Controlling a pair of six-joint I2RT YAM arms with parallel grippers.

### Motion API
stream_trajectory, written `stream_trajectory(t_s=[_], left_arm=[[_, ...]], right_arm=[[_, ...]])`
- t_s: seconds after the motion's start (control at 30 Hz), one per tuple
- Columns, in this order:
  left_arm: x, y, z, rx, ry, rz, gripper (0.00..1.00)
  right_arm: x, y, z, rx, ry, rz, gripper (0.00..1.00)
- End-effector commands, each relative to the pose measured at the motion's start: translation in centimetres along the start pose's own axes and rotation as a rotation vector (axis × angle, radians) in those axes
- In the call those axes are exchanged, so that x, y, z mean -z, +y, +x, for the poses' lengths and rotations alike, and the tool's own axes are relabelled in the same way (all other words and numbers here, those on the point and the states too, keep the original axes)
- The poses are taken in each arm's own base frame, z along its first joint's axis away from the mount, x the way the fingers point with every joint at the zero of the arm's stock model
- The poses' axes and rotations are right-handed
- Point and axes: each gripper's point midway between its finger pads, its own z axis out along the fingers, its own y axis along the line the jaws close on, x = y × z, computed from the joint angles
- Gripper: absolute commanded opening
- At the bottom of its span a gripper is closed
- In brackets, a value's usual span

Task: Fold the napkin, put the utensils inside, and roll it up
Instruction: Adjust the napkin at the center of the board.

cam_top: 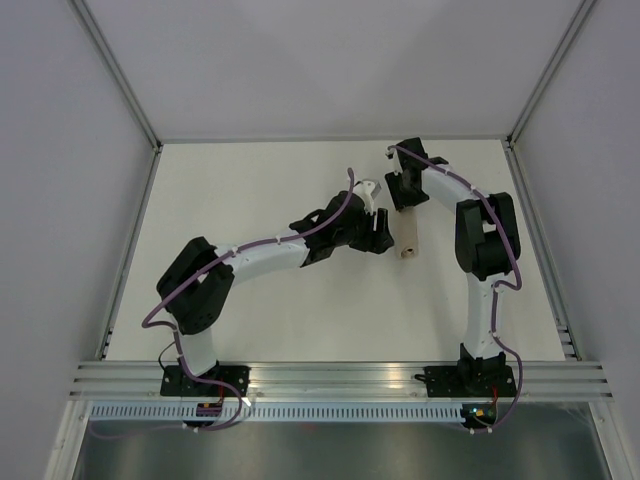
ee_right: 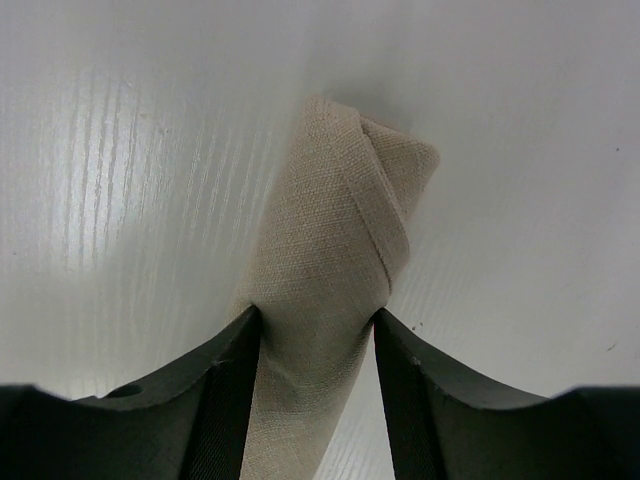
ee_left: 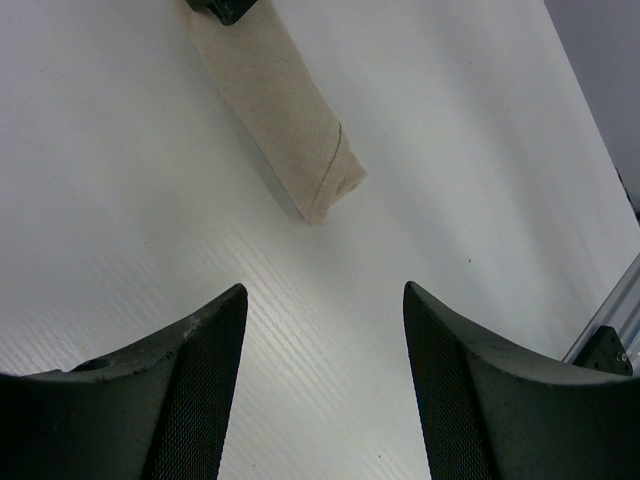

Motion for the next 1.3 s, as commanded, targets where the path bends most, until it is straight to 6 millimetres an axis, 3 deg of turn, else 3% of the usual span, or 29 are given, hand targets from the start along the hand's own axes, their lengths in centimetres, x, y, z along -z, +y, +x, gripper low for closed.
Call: stream_trajectory(t_s=[0.0, 0.37, 1.27], left_arm=[[1.0, 0.0, -1.2, -0.043, -0.029, 0.007, 0.69], [1.0, -0.1, -1.7, -0.046, -0.023, 0.015, 0.69], [0.9, -0.3, -2.2, -0.056, 0.003, 0.017, 0.70]], right_arm=[[-0.8, -0.7, 0.8, 0.023, 0.049, 0.046, 0.56], [2.0, -0.6, -1.7, 0.021, -0.015, 0.002, 0.63], [5.0, -0.5, -3.5, -0.008, -0.073, -0.087, 0.68]])
